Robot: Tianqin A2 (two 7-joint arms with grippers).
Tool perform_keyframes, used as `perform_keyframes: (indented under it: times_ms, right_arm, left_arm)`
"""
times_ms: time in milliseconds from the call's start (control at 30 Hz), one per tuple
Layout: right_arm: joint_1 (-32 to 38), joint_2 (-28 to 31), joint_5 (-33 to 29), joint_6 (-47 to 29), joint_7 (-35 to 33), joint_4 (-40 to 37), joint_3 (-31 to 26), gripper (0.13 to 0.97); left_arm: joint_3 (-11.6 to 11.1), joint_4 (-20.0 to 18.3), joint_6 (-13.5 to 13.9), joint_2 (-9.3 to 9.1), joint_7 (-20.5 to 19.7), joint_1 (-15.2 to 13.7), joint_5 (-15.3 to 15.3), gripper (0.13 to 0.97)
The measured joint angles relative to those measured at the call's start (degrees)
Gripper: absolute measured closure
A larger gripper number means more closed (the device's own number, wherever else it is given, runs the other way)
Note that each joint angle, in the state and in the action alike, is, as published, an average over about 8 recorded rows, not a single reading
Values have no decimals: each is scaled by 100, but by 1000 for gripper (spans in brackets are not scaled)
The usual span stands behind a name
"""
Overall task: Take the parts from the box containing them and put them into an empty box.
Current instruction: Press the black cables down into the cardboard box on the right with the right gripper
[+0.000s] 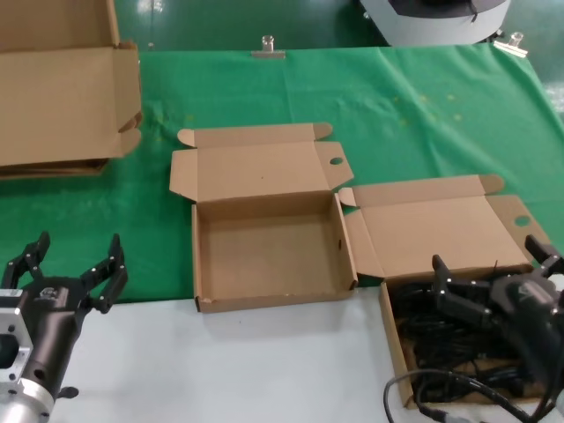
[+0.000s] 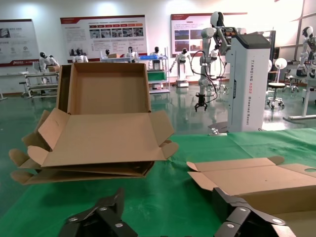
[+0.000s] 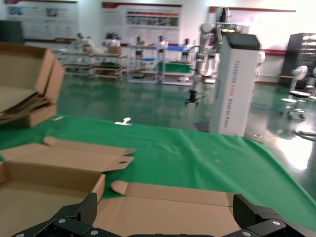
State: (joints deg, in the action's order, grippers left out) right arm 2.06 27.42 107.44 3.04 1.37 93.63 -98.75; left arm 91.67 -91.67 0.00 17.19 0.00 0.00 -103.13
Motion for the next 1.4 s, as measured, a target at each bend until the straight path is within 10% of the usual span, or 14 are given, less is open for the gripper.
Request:
perform_keyframes:
  times_ms: [567,967,1400]
  right_arm:
    - [2420,3666,1974,-61,707,520,-2862,129]
    - [5126,4354,-571,-2670,3534,-5,-4624,129]
    - [5258,3984,-2340,-5438,3616,-421,-3760,129]
  left_arm:
    - [0,0,0,0,0,0,0,718]
    - [0,0,0,0,0,0,0,875]
    - [0,0,0,0,0,0,0,923]
